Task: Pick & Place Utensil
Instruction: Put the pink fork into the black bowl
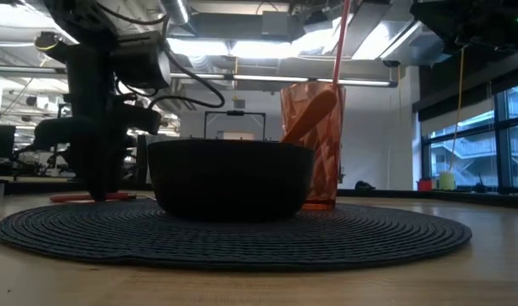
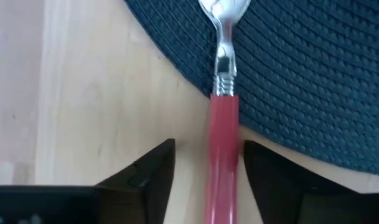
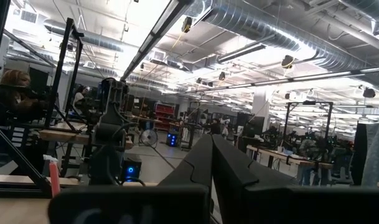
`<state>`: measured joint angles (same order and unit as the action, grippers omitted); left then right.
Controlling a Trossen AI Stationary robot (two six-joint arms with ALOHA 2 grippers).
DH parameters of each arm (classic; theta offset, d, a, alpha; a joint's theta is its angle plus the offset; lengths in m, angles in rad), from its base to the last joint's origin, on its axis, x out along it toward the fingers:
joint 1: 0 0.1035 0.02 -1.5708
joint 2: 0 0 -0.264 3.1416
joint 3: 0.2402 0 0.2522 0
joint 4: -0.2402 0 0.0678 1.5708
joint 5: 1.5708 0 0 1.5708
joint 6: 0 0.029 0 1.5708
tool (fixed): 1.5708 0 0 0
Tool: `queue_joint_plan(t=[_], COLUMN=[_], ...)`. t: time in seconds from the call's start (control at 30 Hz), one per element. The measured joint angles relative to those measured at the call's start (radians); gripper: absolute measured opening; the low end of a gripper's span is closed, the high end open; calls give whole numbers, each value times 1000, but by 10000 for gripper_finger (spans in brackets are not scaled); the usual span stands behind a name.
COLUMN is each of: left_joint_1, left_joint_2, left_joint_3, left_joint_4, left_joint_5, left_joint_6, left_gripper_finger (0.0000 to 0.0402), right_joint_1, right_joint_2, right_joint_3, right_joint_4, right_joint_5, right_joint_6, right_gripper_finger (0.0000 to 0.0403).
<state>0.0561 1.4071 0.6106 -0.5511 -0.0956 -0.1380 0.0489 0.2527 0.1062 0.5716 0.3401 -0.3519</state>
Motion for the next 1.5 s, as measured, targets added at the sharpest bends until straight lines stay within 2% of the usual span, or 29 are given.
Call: queue_joint_plan(t=[0.3, 0.53, 0.7, 0.87, 1.17, 1.5], left_joint_1=[5, 5, -4, -22, -43, -48], left_joint_2=[-1, -1, -1, -2, -2, -2], left_joint_3=[2, 2, 28, 98, 157, 156], left_joint_4=[2, 0, -50, -122, -151, -124], left_joint_5=[1, -9, -75, -116, -141, -98], left_joint_6=[-6, -12, 2, 11, 18, -42], left_gripper_finger=[40, 40, 40, 1, 1, 17], right_joint_1=[0, 0, 0, 0, 0, 0], right_joint_2=[0, 0, 0, 0, 0, 0], right_joint_3=[0, 0, 0, 0, 0, 0], right_joint_4=[1, 2, 2, 4, 5, 7], right_joint_5=[0, 0, 0, 0, -3, -3], right_joint_6=[2, 3, 3, 3, 3, 4], right_gripper_finger=[10, 10, 10, 10, 10, 10])
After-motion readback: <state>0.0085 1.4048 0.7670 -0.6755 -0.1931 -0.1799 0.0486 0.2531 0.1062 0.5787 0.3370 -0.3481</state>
